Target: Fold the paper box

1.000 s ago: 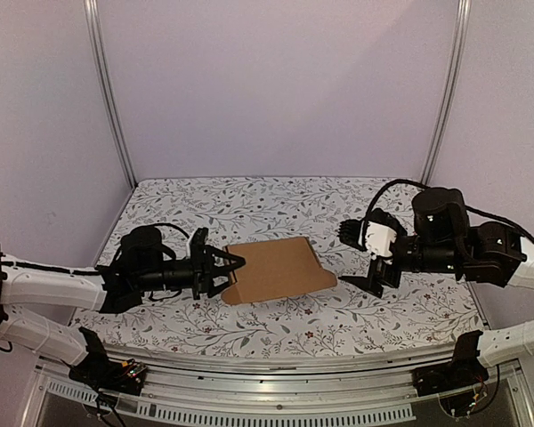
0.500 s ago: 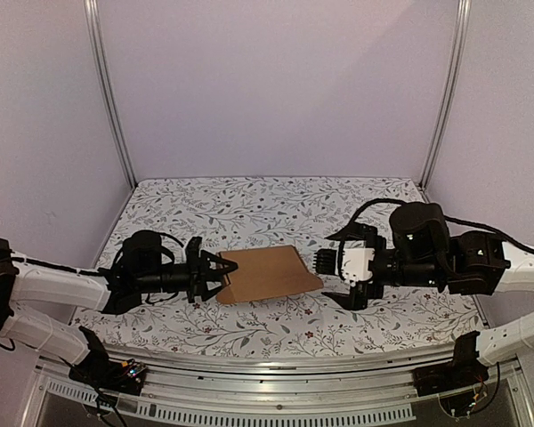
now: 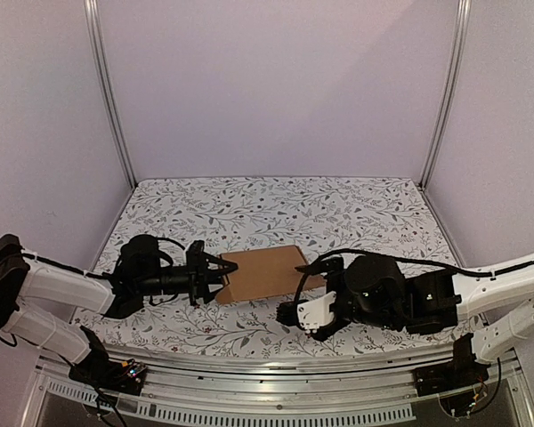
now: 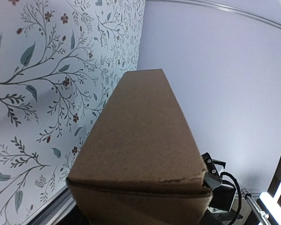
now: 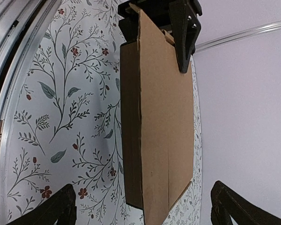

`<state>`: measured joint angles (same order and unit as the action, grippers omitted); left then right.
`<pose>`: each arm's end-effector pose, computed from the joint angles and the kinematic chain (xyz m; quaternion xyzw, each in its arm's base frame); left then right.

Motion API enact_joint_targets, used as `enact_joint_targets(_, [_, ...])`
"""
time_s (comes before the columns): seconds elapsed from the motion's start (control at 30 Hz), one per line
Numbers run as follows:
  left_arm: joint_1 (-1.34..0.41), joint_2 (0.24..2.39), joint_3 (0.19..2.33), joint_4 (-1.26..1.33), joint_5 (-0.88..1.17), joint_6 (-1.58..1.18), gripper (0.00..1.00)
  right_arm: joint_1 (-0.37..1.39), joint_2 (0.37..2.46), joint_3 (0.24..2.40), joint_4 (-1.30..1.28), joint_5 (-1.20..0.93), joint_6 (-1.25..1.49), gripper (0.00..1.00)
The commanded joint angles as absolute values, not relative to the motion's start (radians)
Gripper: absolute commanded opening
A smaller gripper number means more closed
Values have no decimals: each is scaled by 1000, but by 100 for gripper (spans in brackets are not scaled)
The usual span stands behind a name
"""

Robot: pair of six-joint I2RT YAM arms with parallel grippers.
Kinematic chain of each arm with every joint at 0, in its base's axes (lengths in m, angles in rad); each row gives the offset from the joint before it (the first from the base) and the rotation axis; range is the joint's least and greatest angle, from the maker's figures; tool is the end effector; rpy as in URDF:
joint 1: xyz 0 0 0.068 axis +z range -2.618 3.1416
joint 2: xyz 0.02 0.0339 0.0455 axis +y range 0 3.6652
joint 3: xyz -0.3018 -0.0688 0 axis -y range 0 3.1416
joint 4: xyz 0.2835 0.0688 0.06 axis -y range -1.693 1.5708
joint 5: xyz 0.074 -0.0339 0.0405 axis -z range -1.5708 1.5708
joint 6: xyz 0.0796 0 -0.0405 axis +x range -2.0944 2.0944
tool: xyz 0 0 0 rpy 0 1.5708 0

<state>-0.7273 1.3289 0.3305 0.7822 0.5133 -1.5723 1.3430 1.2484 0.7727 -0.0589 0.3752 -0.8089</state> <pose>0.1919 -0.2231 0.1700 -0.1640 0.7527 -0.6341 0.0672 0.1032 0.3161 0.2478 -0.7073 0.4866 -0.0279 0.5120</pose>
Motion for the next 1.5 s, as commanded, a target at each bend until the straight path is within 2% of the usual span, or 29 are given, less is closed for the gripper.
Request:
enact_joint_targets(0.0, [-712,1310,308,835,528,-1601,0,1380,1333,735,183,471,-893,99])
enact_joint_targets(0.33, [-712,1277,289,840,534,-1617,0,1416,1565,693,577,634,-1028,99])
enact_joint_targets(0.63, [-712,1241,268,841,534,-1629,0,1427,1738,715,875,754,-1197,94])
enact_joint_targets(0.9, [-712,1199,247,818,520,-1632,0,1426,1817,739,999,793,-1307,76])
enact_joint_targets(1.27, [-713,1184,242,813,526,-1629,0,1426,1917,776,1172,839,-1430,73])
enact_joint_targets(1.47, [-713,1173,238,806,528,-1628,0,1425,1931,785,1188,843,-1453,59])
